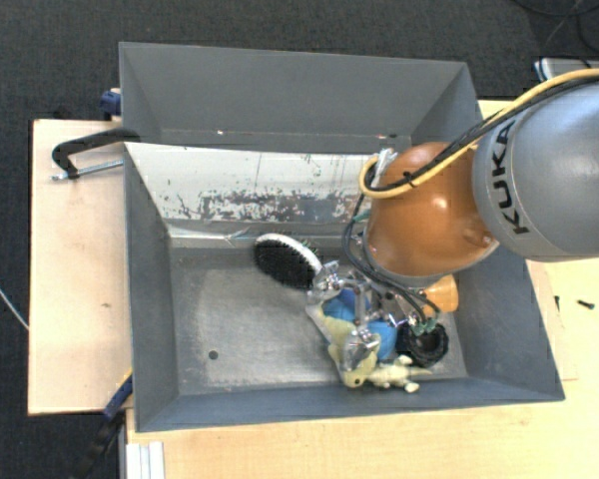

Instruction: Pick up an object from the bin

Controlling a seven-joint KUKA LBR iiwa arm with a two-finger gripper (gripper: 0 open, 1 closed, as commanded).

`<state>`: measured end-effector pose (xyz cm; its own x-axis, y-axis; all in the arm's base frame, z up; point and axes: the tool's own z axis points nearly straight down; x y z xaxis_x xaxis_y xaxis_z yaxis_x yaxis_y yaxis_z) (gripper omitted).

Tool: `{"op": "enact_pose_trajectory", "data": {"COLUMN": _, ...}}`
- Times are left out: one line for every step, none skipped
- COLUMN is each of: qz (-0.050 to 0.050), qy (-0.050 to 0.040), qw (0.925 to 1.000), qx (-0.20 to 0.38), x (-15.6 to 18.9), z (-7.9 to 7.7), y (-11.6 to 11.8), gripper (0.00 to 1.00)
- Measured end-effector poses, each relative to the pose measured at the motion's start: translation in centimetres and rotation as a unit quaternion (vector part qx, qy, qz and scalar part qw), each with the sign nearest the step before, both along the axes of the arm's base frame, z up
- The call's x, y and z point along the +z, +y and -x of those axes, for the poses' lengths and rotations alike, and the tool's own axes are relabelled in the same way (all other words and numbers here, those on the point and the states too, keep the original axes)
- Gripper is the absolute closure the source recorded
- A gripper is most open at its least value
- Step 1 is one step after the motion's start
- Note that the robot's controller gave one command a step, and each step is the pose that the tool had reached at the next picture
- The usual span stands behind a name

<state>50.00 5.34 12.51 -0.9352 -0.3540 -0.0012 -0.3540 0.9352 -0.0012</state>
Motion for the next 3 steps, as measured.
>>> {"op": "enact_pose_trajectory", "data": {"qz": -0.004, "qy": -0.0015, "qw": 0.9911, "qx": 0.133, "x": -4.39, "z": -0.53, "y": -5.19, "gripper": 0.00}}
{"op": "enact_pose_trajectory", "data": {"qz": -0.002, "qy": -0.0011, "qw": 0.9910, "qx": 0.134, "x": -4.67, "z": -0.41, "y": -5.50, "gripper": 1.00}}
{"op": "enact_pose_trajectory", "data": {"qz": -0.002, "qy": -0.0010, "qw": 0.9910, "qx": 0.134, "x": -4.76, "z": -0.37, "y": -5.45, "gripper": 0.00}}
